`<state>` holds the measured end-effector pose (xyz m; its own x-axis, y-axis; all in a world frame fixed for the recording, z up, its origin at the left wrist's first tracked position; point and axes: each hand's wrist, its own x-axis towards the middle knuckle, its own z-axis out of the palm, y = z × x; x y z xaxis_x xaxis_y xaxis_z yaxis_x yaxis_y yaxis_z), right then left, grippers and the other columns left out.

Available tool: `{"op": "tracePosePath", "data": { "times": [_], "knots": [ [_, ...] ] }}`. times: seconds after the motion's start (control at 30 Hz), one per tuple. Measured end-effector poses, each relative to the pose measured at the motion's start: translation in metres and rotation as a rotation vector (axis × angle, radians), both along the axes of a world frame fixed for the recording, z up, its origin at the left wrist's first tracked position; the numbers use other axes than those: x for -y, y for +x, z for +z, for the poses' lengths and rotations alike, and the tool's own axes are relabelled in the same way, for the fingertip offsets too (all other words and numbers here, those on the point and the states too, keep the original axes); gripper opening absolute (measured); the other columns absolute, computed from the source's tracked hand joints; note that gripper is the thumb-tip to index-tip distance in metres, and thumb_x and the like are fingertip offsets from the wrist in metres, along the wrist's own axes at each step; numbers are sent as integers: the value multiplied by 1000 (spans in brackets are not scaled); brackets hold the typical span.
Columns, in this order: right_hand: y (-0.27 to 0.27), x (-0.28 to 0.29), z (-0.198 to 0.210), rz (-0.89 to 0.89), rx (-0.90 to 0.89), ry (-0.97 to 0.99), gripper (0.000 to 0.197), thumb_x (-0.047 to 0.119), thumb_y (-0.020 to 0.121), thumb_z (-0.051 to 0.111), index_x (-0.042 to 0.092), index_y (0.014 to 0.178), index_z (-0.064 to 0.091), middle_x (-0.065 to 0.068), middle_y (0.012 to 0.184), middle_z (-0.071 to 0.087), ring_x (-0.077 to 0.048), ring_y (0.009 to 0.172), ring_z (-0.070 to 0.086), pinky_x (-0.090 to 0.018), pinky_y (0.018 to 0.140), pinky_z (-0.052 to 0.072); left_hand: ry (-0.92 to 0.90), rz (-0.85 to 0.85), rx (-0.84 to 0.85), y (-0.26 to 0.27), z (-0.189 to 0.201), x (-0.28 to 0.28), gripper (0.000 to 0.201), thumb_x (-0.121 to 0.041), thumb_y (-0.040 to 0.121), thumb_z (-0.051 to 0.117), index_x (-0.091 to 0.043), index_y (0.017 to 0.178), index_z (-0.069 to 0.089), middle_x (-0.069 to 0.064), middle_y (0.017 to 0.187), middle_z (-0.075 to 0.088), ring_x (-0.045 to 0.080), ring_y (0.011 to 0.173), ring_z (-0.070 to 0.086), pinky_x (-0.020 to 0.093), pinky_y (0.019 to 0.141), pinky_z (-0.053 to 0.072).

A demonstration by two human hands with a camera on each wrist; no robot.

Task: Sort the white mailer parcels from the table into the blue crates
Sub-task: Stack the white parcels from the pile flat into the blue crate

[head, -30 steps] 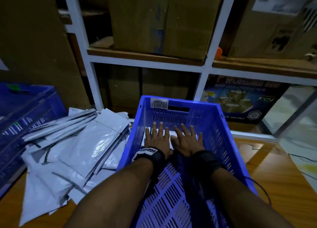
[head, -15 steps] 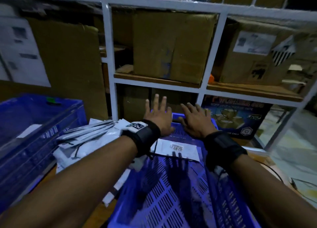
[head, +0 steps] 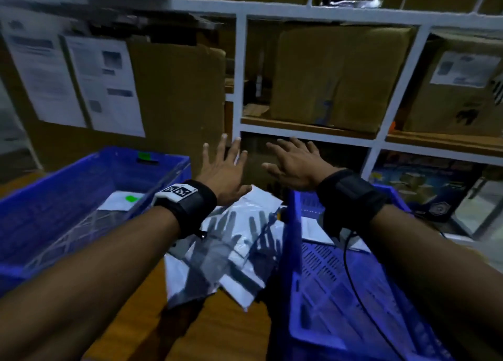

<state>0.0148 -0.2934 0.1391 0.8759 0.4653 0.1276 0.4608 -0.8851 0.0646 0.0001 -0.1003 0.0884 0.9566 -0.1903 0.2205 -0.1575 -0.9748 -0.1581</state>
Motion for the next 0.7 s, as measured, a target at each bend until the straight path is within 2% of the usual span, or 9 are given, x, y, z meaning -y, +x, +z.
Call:
{"op": "tracePosePath", "data": {
  "times": [0.13,0.27,0.37,0.5,0.63,0.7],
  "knots": [
    [1,-66,-16,5,-54,-76,62,56,100,31,25,153,26,-4,161,23,-32,150,9,-63,116,10,-4,10,-59,0,-26,-52,85,-65,96,37,-15,158,8,10,165,-18,39,148,-23,69,113,-6],
    [0,-101,-61,-19,-179,-221,59,39,99,43,25,153,23,-1,162,21,-32,150,4,-63,115,10,14,-31,-155,-3,-68,-72,92,-71,93,37,-17,159,2,10,164,-21,39,146,-28,69,111,-12],
    [-2,-102,-90,-82,-243,-300,66,28,95,50,27,154,21,0,162,18,-32,150,1,-63,116,7,67,-127,-194,-8,-101,-68,98,-76,88,40,-19,160,3,9,164,-20,40,146,-27,70,110,-13],
    [-6,-96,-100,-168,-316,-263,71,23,94,50,26,155,16,-4,162,19,-35,150,-1,-62,117,5,168,-260,-251,-6,-136,-61,109,-83,79,46,-23,159,3,9,165,-18,45,145,-27,73,108,-16],
    [-5,-94,-107,-200,-353,-226,73,21,92,52,25,156,15,-5,162,18,-35,150,0,-62,117,6,218,-317,-265,1,-150,-59,103,-76,86,46,-20,159,0,4,167,-9,42,147,-23,72,110,-11],
    [-4,-93,-110,-196,-365,-235,74,20,92,53,24,156,15,-5,162,18,-35,150,1,-62,117,7,198,-334,-255,6,-150,-60,97,-73,90,42,-17,159,5,3,167,2,39,149,-19,71,111,-14]
  ]
}}
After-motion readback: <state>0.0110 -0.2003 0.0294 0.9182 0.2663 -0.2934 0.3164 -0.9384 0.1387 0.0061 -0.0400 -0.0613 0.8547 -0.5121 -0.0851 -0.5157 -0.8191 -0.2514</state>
